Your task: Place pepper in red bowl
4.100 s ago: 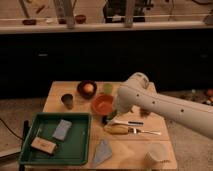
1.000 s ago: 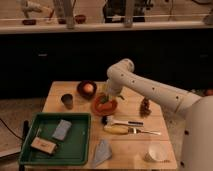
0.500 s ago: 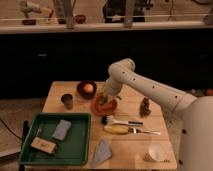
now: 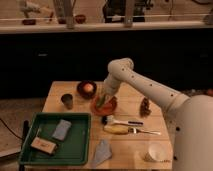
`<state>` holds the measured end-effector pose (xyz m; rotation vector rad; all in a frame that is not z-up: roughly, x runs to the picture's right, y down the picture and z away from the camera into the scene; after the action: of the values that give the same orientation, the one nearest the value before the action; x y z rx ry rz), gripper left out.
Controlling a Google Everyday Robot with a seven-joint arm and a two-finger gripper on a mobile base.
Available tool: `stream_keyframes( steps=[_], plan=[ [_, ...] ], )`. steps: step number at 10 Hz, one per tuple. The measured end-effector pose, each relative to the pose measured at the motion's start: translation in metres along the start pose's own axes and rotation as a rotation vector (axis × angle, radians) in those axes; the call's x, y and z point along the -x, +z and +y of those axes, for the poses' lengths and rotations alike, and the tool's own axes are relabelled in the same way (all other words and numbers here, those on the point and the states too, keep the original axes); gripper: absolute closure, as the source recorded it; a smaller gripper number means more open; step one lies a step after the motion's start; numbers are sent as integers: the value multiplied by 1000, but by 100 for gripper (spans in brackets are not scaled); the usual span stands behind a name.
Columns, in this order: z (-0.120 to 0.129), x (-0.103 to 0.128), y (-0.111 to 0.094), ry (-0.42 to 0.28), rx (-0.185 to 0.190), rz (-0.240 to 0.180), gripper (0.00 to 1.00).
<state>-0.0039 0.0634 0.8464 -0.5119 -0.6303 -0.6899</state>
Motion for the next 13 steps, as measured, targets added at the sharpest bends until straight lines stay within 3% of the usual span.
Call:
stream_keyframes(
  steps=[1,3,9,11,13],
  plan=[
    [-4,2,3,-15,4,-35,100],
    [-5,1,5,-11,9,-54,100],
    [-5,-2,6,4,11,-43,100],
    [-5,-4,4,20,9,-35,89],
    [-3,-6,1,32,6,-32,69]
  ],
)
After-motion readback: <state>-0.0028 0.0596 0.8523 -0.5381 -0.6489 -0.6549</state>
